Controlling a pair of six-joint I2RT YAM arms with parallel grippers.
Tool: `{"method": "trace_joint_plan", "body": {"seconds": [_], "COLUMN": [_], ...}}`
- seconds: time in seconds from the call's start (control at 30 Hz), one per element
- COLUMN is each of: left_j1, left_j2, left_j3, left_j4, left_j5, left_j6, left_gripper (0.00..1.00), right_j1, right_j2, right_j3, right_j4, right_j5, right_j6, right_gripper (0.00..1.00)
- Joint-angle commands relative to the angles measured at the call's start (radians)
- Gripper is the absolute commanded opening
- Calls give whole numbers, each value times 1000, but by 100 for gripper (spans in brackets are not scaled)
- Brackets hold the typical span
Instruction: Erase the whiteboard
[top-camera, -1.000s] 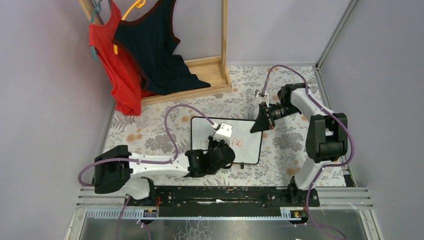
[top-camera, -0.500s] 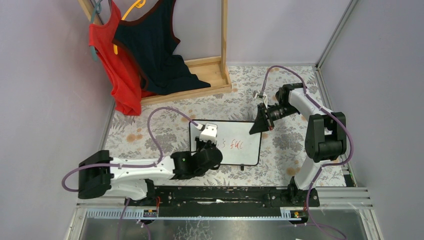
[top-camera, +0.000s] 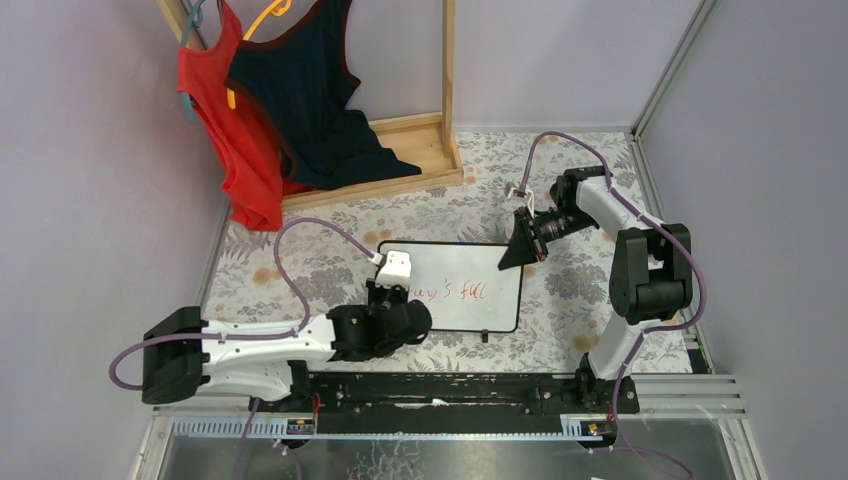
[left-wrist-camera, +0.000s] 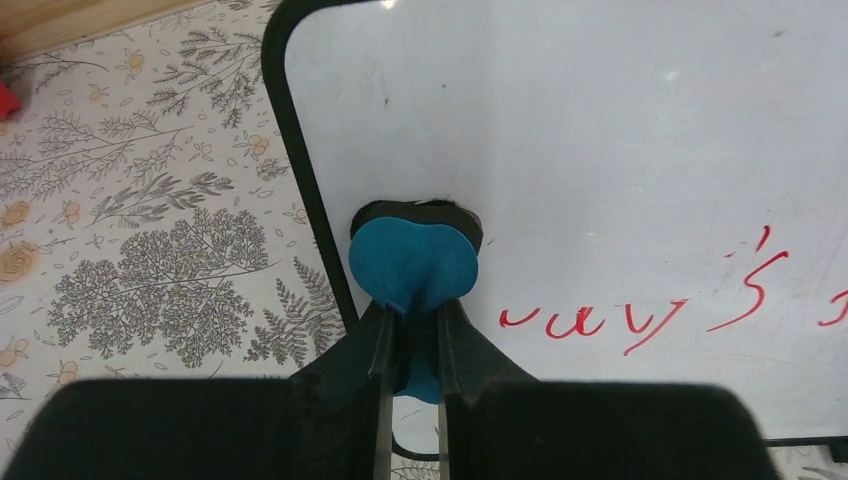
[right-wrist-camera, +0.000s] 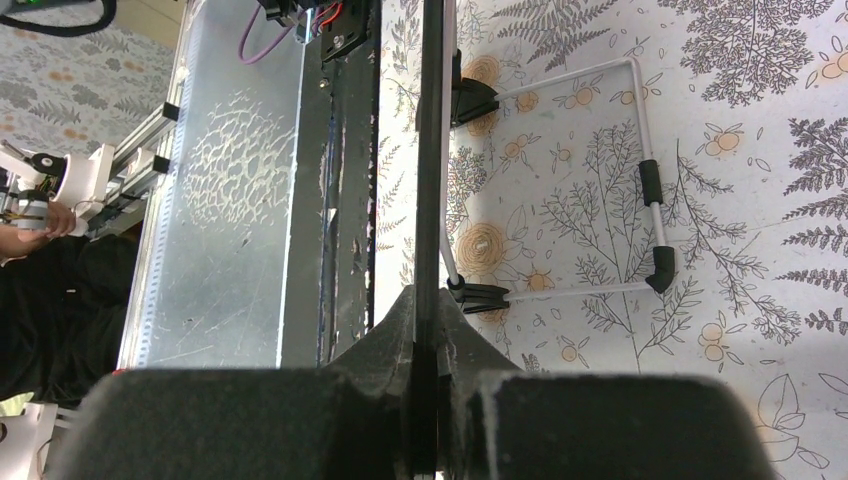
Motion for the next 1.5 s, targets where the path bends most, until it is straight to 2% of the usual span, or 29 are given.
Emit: {"method": "trace_joint_plan", "body": {"seconds": [0.0,0.3,0.7,0.87,1.23,1.33,1.47], "left_j1": [5,-18,-65,-64,-56,-58,-60], "left_j2": [62,175,326,273,38,24,79], "left_j3": [10,73,207,150,7,-7,3], "left_j4": [18,243,351,313,-15,-65,-56], "left_j5": [-23,87,144,105,-21,-36,-22], "left_j6": [-14,69,143,92,-100,-133,-147], "left_gripper": [0,0,0,0,0,0,0], "right_j1": [14,14,15,15,16,16,16], "right_j2": [5,6,11,13,14,14,14], "right_j3": [23,24,27,26,30,31,30], "right_j4": [-83,-96,-102,-104,-104,-105,-104], "right_j5": [-33,-37,-37,-37,-40,-40,-39], "right_j6": [0,-9,-16,-19,-18,-17,-17], "right_gripper": [0,0,0,0,0,0,0]}}
